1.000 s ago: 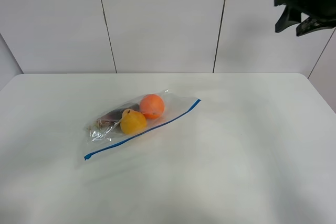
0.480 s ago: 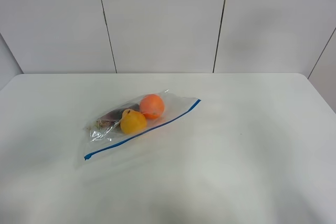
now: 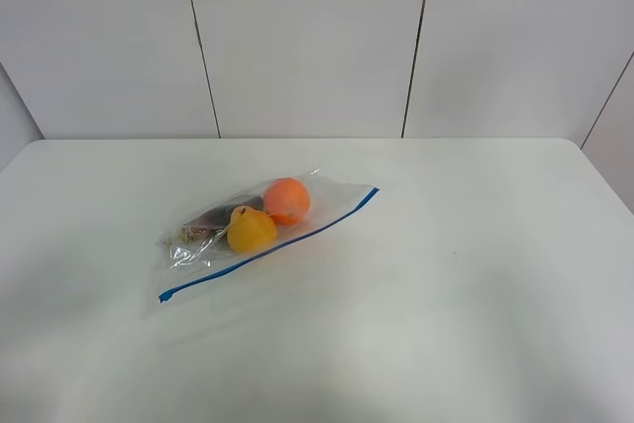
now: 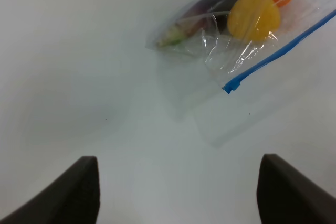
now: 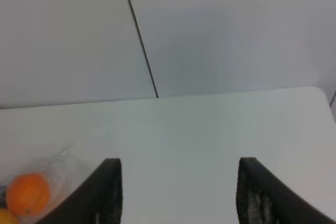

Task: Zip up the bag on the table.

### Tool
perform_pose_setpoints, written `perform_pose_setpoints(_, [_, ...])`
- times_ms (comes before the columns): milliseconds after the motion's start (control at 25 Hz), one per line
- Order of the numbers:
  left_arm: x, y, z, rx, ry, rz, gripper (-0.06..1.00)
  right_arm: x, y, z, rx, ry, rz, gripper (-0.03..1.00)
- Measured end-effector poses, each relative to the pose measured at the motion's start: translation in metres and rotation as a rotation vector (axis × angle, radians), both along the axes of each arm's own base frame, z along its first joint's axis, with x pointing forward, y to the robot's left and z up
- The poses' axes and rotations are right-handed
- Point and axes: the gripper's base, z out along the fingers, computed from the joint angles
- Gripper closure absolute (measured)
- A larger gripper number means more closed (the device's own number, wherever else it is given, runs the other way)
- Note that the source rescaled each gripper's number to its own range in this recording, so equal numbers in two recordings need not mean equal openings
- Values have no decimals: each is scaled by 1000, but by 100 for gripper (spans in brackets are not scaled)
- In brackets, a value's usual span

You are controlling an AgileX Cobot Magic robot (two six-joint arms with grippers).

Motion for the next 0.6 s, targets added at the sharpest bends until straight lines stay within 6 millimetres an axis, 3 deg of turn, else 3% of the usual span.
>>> perform_pose_setpoints(240, [0, 0, 0, 0, 0, 0, -3, -49, 3, -7, -18, -44, -14, 39])
perform_pose_setpoints(600, [0, 0, 0, 0, 0, 0, -3, -115, 9, -66, 8, -53, -32, 39])
